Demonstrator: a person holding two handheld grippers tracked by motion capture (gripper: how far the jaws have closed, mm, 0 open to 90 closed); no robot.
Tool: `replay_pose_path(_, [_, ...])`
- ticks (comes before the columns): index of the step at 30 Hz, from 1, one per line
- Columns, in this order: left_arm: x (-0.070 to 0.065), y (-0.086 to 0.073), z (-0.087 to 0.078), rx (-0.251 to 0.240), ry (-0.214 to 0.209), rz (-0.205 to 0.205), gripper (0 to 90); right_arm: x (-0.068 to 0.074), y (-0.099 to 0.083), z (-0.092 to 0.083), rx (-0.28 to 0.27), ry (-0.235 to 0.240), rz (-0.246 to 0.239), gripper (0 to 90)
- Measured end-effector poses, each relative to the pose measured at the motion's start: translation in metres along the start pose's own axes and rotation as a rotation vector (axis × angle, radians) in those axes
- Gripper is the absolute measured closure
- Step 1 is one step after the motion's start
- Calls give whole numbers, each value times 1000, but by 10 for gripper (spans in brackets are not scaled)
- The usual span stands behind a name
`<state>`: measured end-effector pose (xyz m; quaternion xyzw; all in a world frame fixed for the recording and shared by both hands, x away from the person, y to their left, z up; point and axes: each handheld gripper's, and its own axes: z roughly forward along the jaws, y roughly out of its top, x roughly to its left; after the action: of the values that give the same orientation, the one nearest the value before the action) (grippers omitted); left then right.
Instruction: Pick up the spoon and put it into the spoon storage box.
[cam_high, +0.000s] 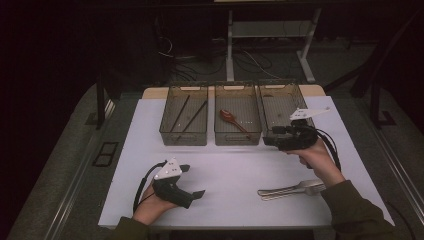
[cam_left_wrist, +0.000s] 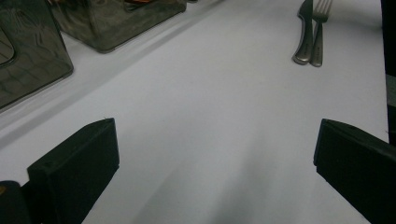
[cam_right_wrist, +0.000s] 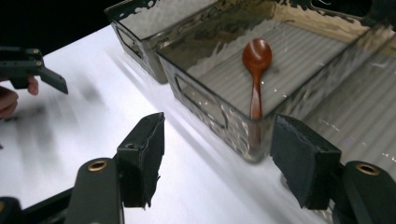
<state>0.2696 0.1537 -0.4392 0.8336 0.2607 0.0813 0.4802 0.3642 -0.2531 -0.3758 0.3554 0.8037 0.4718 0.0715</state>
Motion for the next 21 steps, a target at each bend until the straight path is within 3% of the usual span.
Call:
replay_pose_path(8, [0,0,-1,-6,4,2,0,1,-20,-17,25,-4,4,353])
replay_pose_path(21, [-1,0,-3,-4,10,5,0,11,-45,-21,94,6,-2,414])
